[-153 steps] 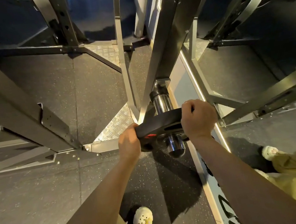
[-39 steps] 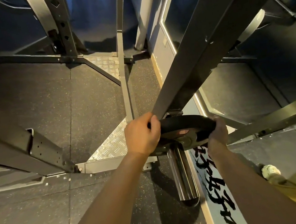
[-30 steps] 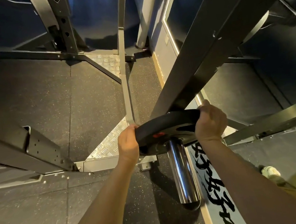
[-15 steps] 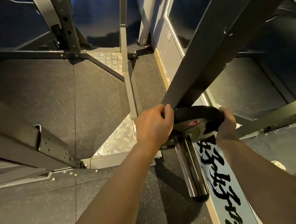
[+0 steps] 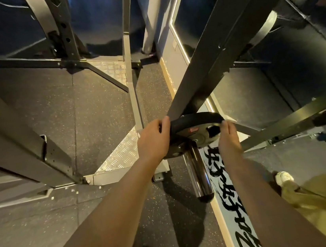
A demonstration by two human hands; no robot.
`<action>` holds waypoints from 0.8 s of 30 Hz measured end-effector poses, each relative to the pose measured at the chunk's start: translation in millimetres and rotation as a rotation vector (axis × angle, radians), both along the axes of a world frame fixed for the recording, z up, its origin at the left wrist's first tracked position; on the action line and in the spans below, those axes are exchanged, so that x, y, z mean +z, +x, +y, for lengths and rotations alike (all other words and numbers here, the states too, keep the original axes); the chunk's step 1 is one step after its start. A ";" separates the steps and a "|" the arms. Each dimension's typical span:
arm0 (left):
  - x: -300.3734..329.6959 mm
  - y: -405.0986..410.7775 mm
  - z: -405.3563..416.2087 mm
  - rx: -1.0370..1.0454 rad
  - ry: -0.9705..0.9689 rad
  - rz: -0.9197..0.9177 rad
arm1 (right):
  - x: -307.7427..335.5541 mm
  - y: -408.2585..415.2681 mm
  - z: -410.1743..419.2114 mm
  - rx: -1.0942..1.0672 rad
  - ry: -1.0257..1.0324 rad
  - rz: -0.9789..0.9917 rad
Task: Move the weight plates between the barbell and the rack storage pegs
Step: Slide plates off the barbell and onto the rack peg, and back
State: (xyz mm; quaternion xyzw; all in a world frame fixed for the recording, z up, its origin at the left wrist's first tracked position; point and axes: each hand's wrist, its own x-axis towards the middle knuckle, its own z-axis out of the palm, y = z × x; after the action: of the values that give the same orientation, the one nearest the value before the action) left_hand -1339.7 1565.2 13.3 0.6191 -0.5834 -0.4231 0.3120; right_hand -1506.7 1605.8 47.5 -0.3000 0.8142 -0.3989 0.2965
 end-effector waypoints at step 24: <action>23.6 233.3 310.5 0.740 0.311 0.236 | 13.4 207.8 156.1 1.195 0.591 -0.221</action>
State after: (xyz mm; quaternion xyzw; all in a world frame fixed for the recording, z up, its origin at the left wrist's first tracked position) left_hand -1106.4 1875.7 36.9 0.7739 -0.2108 -0.4338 0.4105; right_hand -1298.8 1761.9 60.9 -0.5625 0.5483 0.0449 0.6172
